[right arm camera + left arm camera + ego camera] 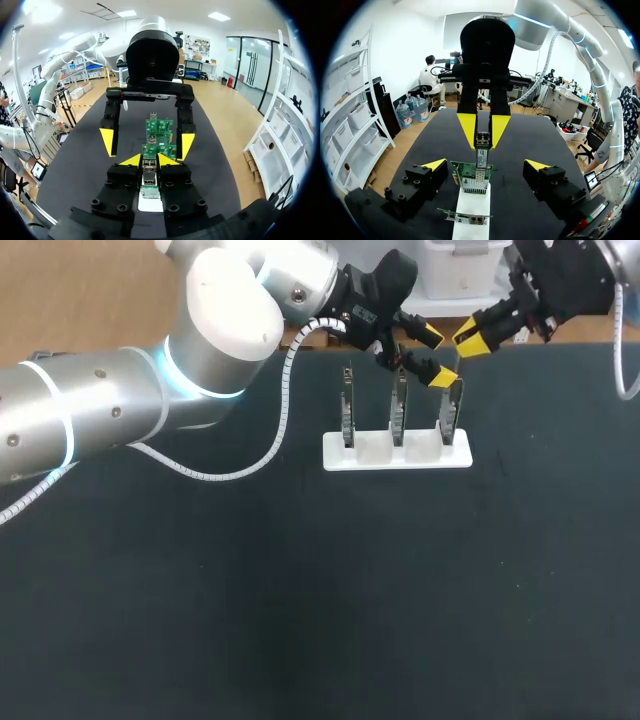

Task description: Pick up the optical module with the left hand, and insert it into the network port with the right hand.

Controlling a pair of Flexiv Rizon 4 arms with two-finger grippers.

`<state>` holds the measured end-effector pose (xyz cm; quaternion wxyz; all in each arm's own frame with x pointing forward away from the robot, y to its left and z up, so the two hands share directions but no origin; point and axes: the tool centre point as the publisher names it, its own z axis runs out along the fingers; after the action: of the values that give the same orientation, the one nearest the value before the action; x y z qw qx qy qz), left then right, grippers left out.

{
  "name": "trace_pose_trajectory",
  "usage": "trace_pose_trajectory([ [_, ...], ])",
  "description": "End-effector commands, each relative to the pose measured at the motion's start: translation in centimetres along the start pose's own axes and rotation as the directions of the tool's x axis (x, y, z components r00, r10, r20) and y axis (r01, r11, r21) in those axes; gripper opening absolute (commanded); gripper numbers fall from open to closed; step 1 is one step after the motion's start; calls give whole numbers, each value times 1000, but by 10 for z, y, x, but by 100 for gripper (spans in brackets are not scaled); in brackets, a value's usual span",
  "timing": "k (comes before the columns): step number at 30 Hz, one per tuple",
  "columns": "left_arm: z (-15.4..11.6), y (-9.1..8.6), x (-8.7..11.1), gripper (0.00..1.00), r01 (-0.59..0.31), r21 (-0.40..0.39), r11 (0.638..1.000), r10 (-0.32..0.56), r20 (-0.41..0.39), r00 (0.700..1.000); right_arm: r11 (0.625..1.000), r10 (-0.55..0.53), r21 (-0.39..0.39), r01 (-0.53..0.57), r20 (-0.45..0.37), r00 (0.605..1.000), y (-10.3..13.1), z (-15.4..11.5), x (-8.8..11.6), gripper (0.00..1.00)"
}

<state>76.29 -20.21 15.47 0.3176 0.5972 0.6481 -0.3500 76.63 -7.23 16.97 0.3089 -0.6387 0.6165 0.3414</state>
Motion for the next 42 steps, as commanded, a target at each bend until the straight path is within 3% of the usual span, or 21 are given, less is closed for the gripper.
trace_pose_trajectory([
  [1,0,1,0,100,-2,1,1000,2,0,1000,1000,-1,-9,1,3,1000,-4,1,1,0],
  [42,0,1,0,100,-2,1,1000,2,0,1000,1000,-10,-16,9,-4,1000,-7,-1,1,0],
])
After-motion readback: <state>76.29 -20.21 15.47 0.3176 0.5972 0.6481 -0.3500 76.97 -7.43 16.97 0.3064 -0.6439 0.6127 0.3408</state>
